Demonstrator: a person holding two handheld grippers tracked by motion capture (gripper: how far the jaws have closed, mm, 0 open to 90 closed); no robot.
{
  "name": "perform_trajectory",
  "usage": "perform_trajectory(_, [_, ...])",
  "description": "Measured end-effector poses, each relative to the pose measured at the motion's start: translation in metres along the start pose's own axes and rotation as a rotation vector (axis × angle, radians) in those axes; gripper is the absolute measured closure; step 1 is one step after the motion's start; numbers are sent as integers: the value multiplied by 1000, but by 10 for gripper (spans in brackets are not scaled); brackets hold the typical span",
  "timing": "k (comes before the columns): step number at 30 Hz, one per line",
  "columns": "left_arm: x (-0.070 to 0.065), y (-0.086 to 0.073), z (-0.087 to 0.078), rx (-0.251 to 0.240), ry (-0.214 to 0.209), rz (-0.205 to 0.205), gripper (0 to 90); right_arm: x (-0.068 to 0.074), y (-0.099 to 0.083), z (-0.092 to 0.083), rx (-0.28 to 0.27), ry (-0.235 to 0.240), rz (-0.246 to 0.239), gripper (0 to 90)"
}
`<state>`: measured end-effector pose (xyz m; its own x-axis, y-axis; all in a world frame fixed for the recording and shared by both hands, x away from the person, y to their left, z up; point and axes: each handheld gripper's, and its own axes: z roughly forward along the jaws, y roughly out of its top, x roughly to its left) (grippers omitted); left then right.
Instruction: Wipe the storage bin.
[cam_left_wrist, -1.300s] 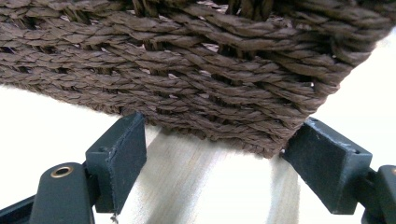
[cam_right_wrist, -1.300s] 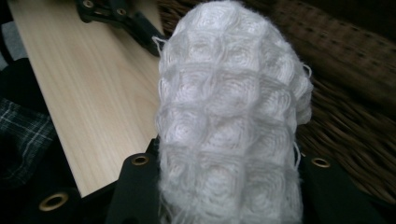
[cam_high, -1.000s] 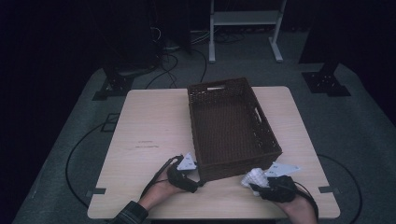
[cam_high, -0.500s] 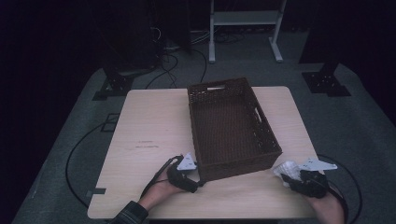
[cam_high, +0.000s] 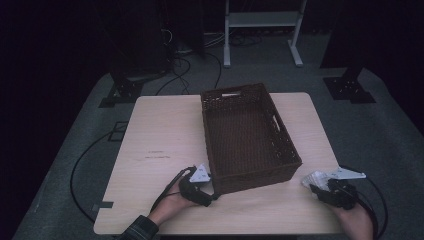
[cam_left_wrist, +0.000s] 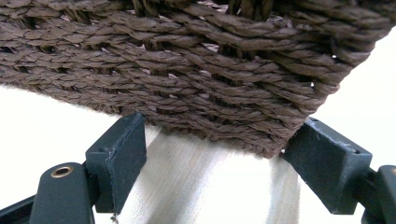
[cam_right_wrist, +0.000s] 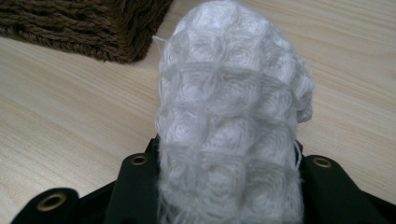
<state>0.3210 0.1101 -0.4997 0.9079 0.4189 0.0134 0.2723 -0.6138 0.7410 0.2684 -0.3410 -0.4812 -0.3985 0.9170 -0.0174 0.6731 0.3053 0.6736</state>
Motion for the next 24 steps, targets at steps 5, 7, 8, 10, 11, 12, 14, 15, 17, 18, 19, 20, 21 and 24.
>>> perform_trajectory(5, [0, 0, 0, 0, 0, 0, 203, -1, -1, 1, 4, 3, 9, 538])
perform_trajectory(7, [0, 0, 0, 1, 0, 1, 203, -1, -2, 1, 1, 2, 7, 518])
perform_trajectory(8, [0, 0, 0, 1, 0, 1, 203, -1, -1, 1, 0, 0, 9, 502])
perform_trajectory(10, [0, 0, 0, 1, 0, 1, 203, -2, -1, 1, 0, 0, 15, 458])
perform_trajectory(11, [0, 0, 0, -3, 0, -4, 203, -2, -1, 0, 1, -1, 27, 423])
perform_trajectory(12, [0, 0, 0, 0, 0, 0, 203, -2, -1, -1, -3, -1, 28, 400])
perform_trajectory(14, [0, 0, 0, 0, 0, 0, 203, -1, -1, -2, -7, 2, 38, 329])
perform_trajectory(15, [0, 0, 0, 0, 0, 0, 203, -1, 0, -3, -11, 2, 41, 299])
perform_trajectory(17, [0, 0, 0, -1, 0, -1, 203, -1, 1, -7, -35, 0, 48, 248])
perform_trajectory(18, [0, 0, 0, 0, 0, 0, 203, -1, 1, -10, -50, 2, 54, 233])
perform_trajectory(19, [0, 0, 0, 1, 0, 1, 203, -1, 2, -13, -62, 6, 61, 225])
perform_trajectory(20, [0, 0, 0, 0, 0, 0, 203, 0, 4, -17, -78, 7, 60, 220])
perform_trajectory(21, [0, 0, 0, 0, 0, -1, 202, 1, 5, -20, -89, 2, 53, 216])
perform_trajectory(24, [0, 0, 0, 1, 1, -1, 199, 5, 8, -26, -109, 7, 46, 216])
